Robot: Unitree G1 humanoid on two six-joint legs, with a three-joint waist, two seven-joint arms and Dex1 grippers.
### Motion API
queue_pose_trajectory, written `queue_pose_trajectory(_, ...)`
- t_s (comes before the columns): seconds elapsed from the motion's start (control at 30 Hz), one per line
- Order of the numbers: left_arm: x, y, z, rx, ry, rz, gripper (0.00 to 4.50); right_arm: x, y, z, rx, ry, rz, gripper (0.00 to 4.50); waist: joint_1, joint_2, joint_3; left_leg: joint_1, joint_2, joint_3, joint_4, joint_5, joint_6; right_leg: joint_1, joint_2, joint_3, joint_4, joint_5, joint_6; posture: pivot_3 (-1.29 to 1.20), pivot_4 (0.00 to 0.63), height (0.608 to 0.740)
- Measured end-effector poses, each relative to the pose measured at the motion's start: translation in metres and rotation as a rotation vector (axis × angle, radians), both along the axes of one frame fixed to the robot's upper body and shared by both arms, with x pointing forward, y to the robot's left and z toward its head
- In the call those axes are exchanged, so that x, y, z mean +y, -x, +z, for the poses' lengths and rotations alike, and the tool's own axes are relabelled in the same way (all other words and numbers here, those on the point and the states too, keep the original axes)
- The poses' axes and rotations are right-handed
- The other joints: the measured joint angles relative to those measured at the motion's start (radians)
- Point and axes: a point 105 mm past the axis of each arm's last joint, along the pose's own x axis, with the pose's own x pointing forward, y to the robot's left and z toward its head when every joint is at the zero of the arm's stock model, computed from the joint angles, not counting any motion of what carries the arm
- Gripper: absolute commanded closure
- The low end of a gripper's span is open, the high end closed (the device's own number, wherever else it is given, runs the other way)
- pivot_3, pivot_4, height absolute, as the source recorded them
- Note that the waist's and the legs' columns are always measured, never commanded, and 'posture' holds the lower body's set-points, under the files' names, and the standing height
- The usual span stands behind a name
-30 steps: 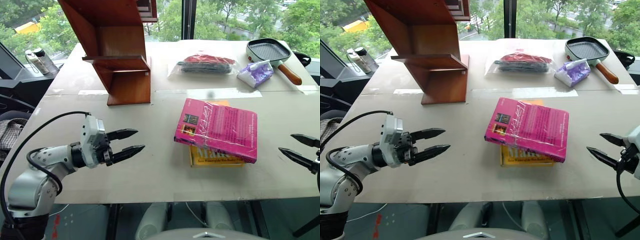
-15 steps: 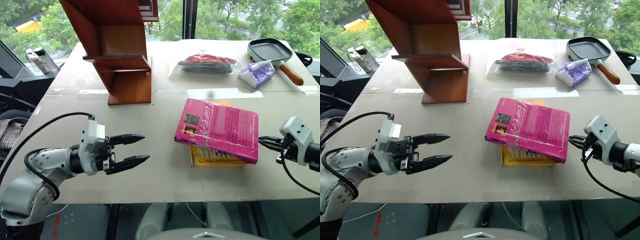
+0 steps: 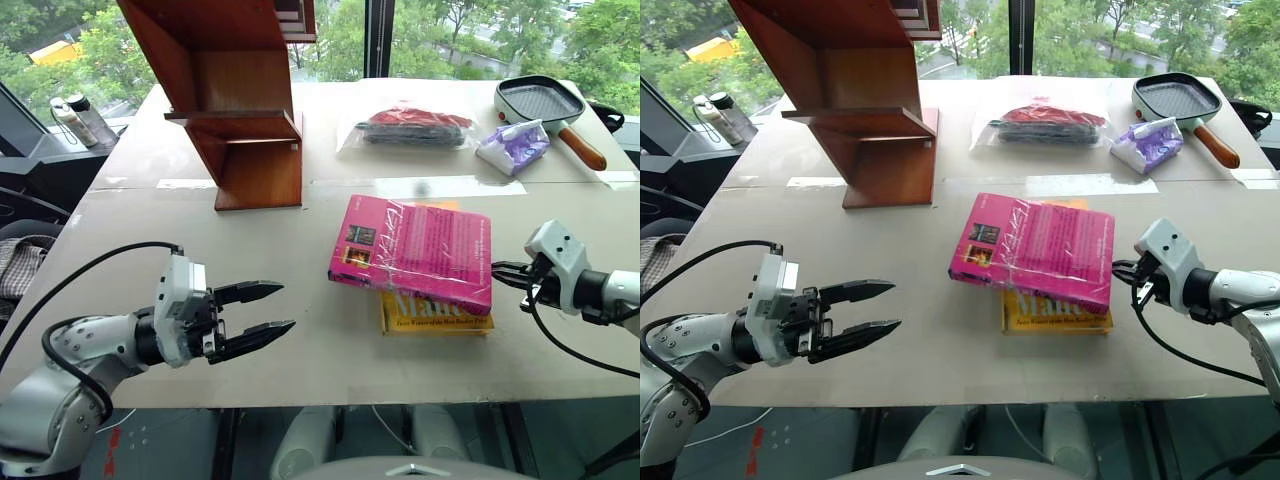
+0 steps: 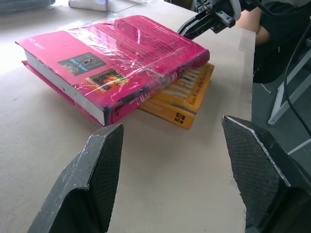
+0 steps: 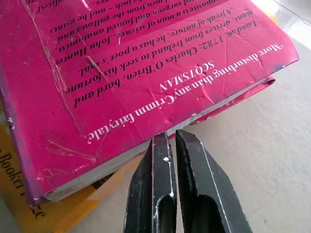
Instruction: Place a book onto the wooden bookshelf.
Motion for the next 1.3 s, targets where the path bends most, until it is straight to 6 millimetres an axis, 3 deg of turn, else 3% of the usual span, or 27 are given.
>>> queue_pose_trajectory(0.33, -0.001, -0.001, -0.002, 0.010, 0.028, 0.050, 1.19, 0.013, -0.004, -0.002, 0.000, -0.012, 0.027, 4.48, -0.001, 0.000, 0.000, 0.000, 0.000, 0.000, 0.000, 0.000, 0.000, 0.000, 0.000, 0.000, 0.000, 0.000, 0.000, 0.00, 0.150, 0.740)
queue_pose_trajectory(0.57, -0.023, -0.010, -0.015, 0.100, 0.149, 0.139, 1.19, 0.012, 0.000, -0.005, -0.004, -0.023, 0.023, 4.48, 0.005, 0.000, 0.000, 0.000, -0.001, -0.001, 0.000, 0.000, 0.000, 0.000, 0.000, 0.000, 0.000, 0.000, 0.000, 0.00, 0.150, 0.740)
queue_pose_trajectory(0.67, -0.031, -0.015, -0.019, 0.204, 0.248, 0.202, 1.19, -0.001, 0.012, -0.005, -0.010, -0.026, 0.023, 3.69, 0.014, 0.000, 0.000, 0.000, -0.001, -0.001, 0.000, 0.000, 0.000, 0.000, -0.001, 0.000, 0.000, 0.000, 0.000, 0.00, 0.150, 0.740)
queue_pose_trajectory(0.8, -0.044, -0.023, -0.023, 0.411, 0.467, 0.291, 1.19, -0.023, 0.033, 0.008, -0.048, -0.095, 0.036, 1.93, 0.024, 0.000, 0.000, 0.000, -0.001, -0.001, 0.000, 0.000, 0.000, 0.000, -0.001, 0.000, 0.000, 0.000, 0.001, 0.00, 0.150, 0.740)
queue_pose_trajectory(0.93, -0.056, -0.027, -0.031, 0.607, 0.620, 0.339, 1.19, -0.030, 0.042, 0.022, -0.098, -0.145, 0.044, 0.09, 0.020, 0.000, 0.000, 0.001, -0.001, 0.000, 0.000, 0.000, 0.000, 0.000, 0.000, 0.002, 0.001, 0.000, 0.001, 0.00, 0.150, 0.740)
queue_pose_trajectory(1.17, -0.072, -0.030, -0.046, 0.991, 0.868, 0.437, 1.19, -0.007, 0.071, 0.051, -0.168, -0.267, 0.192, 0.04, 0.026, 0.000, -0.001, 0.001, -0.002, 0.000, 0.002, 0.000, 0.000, 0.001, -0.001, 0.002, 0.001, 0.000, 0.001, 0.00, 0.150, 0.740)
queue_pose_trajectory(1.3, -0.078, -0.035, -0.057, 1.142, 0.950, 0.497, 1.19, 0.002, 0.085, 0.055, -0.157, -0.297, 0.245, 0.04, 0.027, 0.000, -0.001, 0.001, -0.002, 0.000, 0.002, 0.000, 0.000, 0.001, -0.001, 0.002, 0.001, 0.000, 0.001, 0.00, 0.150, 0.740)
